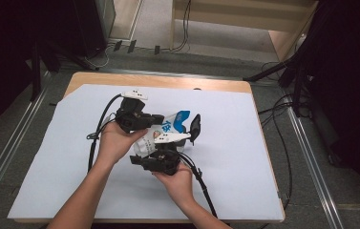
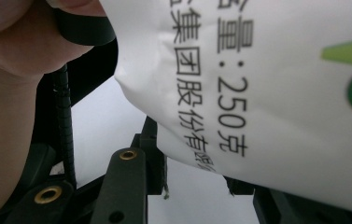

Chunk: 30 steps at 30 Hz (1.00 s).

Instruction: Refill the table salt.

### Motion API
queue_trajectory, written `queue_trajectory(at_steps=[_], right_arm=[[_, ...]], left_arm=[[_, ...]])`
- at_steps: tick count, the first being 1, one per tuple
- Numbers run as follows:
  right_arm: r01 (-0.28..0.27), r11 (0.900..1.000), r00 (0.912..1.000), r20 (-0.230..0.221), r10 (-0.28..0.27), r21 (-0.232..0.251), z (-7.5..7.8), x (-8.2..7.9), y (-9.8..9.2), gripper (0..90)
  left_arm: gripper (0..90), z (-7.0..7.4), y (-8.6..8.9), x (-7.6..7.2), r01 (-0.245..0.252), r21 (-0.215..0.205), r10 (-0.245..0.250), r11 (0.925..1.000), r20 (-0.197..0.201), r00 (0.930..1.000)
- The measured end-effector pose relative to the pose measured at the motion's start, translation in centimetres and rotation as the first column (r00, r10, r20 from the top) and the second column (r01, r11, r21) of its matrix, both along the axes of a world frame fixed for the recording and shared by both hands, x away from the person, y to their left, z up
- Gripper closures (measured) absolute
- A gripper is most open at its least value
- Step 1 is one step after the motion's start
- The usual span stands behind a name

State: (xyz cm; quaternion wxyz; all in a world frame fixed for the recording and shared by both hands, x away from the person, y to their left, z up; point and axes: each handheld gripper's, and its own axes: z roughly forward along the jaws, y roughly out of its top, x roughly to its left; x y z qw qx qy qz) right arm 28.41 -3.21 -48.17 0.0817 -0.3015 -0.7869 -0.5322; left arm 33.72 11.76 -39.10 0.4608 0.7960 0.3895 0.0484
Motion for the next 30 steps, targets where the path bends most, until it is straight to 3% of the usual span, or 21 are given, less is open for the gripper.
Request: queue_trajectory(at_steps=[30], right_arm=[[-0.008,1.000,0.9999,0.009,0.008,0.001,0.24,0.04,0.02,64.1]], left_arm=[[90.0,0.17,-0.22,-0.09,0.010,-0.001,-0.010,0.9999,0.003,0.9999]])
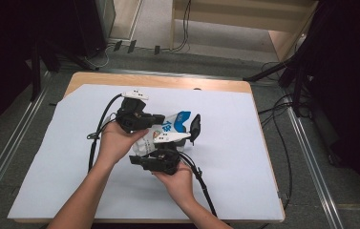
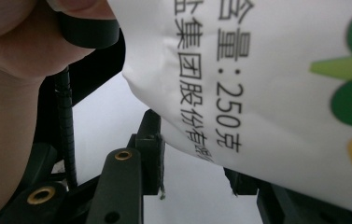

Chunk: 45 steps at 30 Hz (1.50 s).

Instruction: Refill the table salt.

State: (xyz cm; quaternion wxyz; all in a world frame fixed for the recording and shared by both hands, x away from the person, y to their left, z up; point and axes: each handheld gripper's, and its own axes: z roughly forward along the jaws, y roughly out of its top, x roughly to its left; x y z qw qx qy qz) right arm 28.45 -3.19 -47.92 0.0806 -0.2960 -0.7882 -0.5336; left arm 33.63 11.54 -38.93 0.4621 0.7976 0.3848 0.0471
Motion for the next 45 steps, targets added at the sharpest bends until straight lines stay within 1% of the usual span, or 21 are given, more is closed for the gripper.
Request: queue_trajectory(at_steps=[20,27,37,45], right_arm=[[-0.005,1.000,1.0000,0.004,0.005,0.002,-0.01,-0.01,0.03,64.3],[-0.005,1.000,1.0000,0.004,0.005,0.007,0.03,-0.02,0.03,64.4],[-0.012,1.000,0.9999,0.001,0.012,0.019,0.25,-0.09,0.06,64.7],[-0.014,1.000,0.9999,0.002,0.014,0.018,0.25,-0.06,0.06,64.8]], left_arm=[[90.0,-0.01,-0.05,-0.09,0.001,-0.002,-0.001,1.0000,0.002,1.0000],[90.0,-0.02,-0.07,-0.08,0.000,-0.004,0.000,1.0000,-0.003,1.0000],[89.9,0.07,-0.07,-0.20,-0.003,-0.010,0.003,0.9999,0.000,1.0000],[89.9,0.12,-0.08,-0.24,0.002,-0.004,-0.002,1.0000,0.003,1.0000]])
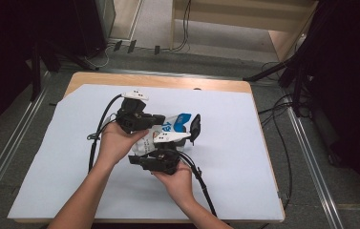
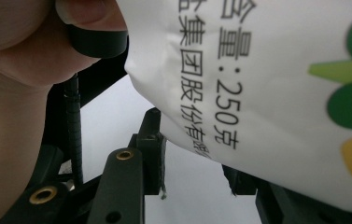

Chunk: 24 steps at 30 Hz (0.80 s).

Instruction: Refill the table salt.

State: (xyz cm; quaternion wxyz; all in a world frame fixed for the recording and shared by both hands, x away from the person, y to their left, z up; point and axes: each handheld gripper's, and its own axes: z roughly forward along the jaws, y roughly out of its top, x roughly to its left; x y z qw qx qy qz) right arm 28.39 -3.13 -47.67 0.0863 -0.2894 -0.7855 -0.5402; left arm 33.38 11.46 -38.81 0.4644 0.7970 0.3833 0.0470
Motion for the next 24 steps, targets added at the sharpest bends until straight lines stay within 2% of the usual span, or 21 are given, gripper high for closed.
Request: queue_trajectory(at_steps=[24], right_arm=[[-0.003,1.000,1.0000,0.000,0.003,0.010,0.26,0.04,-0.04,64.8]], left_arm=[[89.8,0.02,-0.04,-0.04,-0.008,-0.005,0.008,1.0000,0.013,0.9999]])
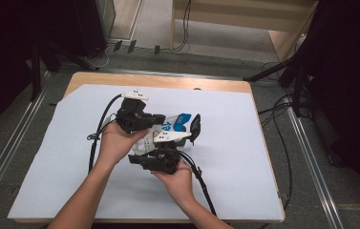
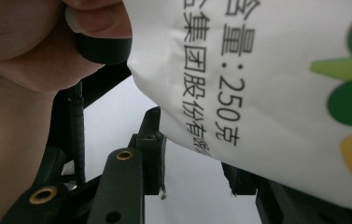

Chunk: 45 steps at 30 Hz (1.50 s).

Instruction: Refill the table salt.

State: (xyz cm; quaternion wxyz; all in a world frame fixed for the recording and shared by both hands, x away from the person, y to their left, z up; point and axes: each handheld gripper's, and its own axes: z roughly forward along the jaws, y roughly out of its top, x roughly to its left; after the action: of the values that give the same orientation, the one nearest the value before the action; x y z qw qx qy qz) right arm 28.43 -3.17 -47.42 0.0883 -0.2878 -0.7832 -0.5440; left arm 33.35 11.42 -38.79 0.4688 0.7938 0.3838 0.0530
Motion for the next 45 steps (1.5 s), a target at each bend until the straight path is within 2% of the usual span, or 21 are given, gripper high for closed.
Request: queue_trajectory(at_steps=[13,16,25,32,45], right_arm=[[0.002,1.000,1.0000,0.005,-0.002,0.000,0.1,0.1,-0.1,64.6],[0.006,1.000,1.0000,0.006,-0.006,-0.006,0.0,0.1,-0.1,64.5],[0.016,0.999,0.9992,0.037,-0.014,-0.045,-0.4,0.2,0.0,63.8],[0.017,0.999,0.9993,0.034,-0.015,-0.052,-0.9,0.3,0.1,63.0],[0.030,0.997,0.9988,0.041,-0.027,-0.076,-1.6,0.4,0.2,61.9]], left_arm=[[89.7,0.0,-0.1,-0.1,0.004,-0.005,-0.004,1.0000,0.008,1.0000],[89.8,-0.1,-0.1,0.0,0.007,0.002,-0.007,1.0000,0.008,0.9999],[89.6,-0.8,0.2,0.1,-0.001,-0.018,0.001,0.9998,0.005,1.0000],[89.5,-1.0,0.3,-0.2,-0.004,-0.018,0.004,0.9998,0.009,1.0000],[89.5,-1.2,1.2,-0.4,0.006,-0.026,-0.007,0.9996,-0.025,0.9997]])
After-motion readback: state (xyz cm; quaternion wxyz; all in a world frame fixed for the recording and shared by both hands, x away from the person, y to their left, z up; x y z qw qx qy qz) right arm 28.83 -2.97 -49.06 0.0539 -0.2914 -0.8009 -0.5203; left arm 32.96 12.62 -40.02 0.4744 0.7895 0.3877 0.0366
